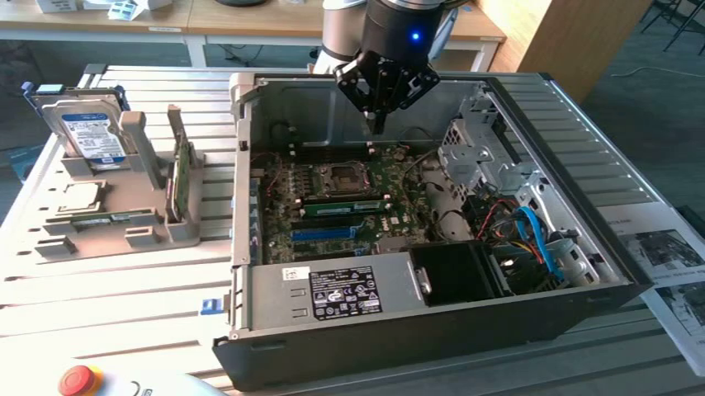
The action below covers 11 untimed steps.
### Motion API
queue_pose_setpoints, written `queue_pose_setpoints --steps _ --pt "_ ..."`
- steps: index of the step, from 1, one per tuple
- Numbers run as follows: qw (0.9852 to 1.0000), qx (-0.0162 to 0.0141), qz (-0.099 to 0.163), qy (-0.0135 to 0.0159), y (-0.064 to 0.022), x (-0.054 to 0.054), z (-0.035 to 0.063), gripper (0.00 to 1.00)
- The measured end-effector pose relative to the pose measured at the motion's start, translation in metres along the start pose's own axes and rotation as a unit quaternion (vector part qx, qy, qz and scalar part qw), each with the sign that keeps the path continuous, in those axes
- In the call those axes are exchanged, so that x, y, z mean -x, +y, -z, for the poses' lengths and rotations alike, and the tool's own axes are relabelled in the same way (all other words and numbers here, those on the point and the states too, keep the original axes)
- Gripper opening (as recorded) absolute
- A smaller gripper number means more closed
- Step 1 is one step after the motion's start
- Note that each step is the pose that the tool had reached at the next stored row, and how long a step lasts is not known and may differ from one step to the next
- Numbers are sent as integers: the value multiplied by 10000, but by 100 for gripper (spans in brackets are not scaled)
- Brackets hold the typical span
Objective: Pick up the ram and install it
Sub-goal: 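Press down the ram until it locks into place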
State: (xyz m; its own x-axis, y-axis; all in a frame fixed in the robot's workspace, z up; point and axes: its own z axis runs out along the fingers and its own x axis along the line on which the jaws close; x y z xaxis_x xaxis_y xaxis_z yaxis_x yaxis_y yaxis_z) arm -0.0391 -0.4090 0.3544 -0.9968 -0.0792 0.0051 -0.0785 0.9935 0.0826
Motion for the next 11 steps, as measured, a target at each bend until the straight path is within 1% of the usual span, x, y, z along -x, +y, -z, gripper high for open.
queue_pose_setpoints --steps 3,5,8,9,11 --pt "10000 1 0 2 0 0 1 11" --pt "10000 5 -1 11 0 0 0 11" --pt "10000 13 -3 45 -1 0 1 11" --pt "10000 14 -5 52 0 -1 2 11" --pt "10000 15 -5 57 0 -1 1 11"
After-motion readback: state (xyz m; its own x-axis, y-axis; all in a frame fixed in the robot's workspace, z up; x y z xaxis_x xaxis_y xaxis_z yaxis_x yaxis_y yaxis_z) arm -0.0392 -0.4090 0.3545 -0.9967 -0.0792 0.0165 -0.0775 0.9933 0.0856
